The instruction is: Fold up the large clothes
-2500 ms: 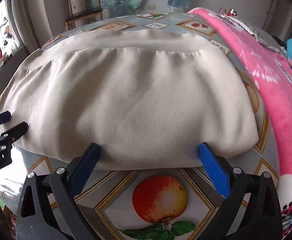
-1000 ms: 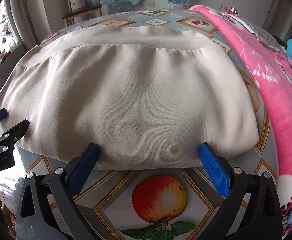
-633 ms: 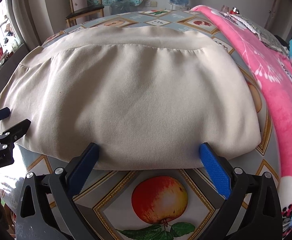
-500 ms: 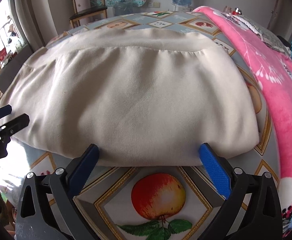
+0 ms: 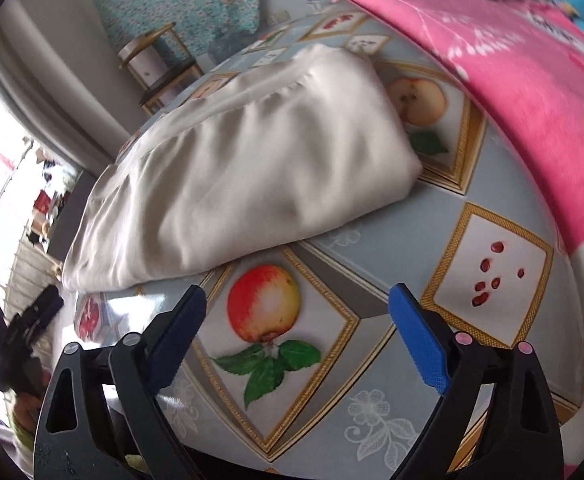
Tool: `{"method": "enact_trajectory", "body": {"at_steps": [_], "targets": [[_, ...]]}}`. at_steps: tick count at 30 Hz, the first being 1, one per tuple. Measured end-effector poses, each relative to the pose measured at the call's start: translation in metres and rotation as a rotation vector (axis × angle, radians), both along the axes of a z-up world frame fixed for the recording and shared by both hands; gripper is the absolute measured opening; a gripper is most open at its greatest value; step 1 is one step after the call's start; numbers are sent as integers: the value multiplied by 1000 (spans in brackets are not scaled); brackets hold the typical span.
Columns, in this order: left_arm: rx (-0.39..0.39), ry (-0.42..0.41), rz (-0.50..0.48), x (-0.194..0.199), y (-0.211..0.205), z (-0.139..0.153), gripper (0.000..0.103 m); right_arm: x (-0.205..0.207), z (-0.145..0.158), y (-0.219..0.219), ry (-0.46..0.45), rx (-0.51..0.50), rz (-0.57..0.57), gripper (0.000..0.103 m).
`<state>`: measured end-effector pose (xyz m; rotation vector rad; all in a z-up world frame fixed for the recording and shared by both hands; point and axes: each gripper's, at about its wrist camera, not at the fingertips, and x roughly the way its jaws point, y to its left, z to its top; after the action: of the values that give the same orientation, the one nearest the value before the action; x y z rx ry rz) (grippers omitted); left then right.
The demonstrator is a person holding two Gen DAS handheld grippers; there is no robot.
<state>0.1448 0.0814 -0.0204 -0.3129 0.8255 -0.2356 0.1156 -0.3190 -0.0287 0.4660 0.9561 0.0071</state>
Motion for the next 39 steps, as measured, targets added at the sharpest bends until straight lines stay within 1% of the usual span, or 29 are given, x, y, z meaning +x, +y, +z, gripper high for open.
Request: {"method": "enact_trajectory", "body": {"at_steps": [1,2,3,5,7,10,11,12,13,15,16,17,18,19,20,23,26,28,29,32,33,34,35,37,39], "targets": [[-29,17,20,4,5,-4,81,2,-2,-5,1,26,-21,84],[-64,32,46,9,12,-7,74,2,-4,-12,5,64,-51,82],[-97,49,72,14,19,-11,69,4,-7,-18,10,102,-76,78],[-161,75,126,21,32,-18,64,5,-9,-29,-2,166,-123,77],[-220,91,165,25,44,-24,59,9,-9,-35,-16,177,-160,74],[-284,122,232,30,56,-34,48,15,-10,-41,-28,194,-215,69],[-294,120,247,30,58,-35,43,18,-10,-43,-33,195,-237,64],[-296,117,259,29,58,-35,40,22,-11,-44,-37,193,-257,61],[-293,115,269,29,58,-34,39,25,-11,-46,-41,193,-278,55],[-278,108,291,26,55,-34,34,32,-13,-47,-39,184,-305,42],[-270,104,297,27,55,-34,33,36,-13,-47,-37,166,-315,37],[-253,96,300,25,53,-32,30,40,-12,-48,-35,147,-319,31],[-228,86,296,24,50,-30,26,42,-9,-47,-35,117,-317,18],[-204,77,289,23,46,-28,25,46,-4,-45,-45,90,-301,14],[-173,65,278,23,42,-24,23,47,1,-49,-54,72,-290,12],[-120,39,242,21,32,-15,20,53,24,-48,-112,-5,-251,11],[-100,30,204,18,27,-12,19,61,38,-45,-150,-97,-225,11],[-106,44,197,16,27,-15,18,65,33,-48,-136,-114,-228,11],[-117,51,197,15,29,-18,18,66,25,-51,-118,-112,-236,11],[-130,75,197,15,34,-25,18,65,-3,-62,-58,-53,-266,11],[-138,84,195,16,35,-27,19,63,-7,-63,-58,-41,-270,13],[-139,89,190,17,37,-26,20,63,-4,-61,-57,-48,-267,15],[-125,91,185,18,37,-24,24,62,0,-59,-58,-58,-264,20],[-89,83,164,17,36,-17,26,57,12,-58,-61,-93,-257,28],[-33,64,147,13,34,-7,31,47,24,-59,-68,-138,-267,53]]}}
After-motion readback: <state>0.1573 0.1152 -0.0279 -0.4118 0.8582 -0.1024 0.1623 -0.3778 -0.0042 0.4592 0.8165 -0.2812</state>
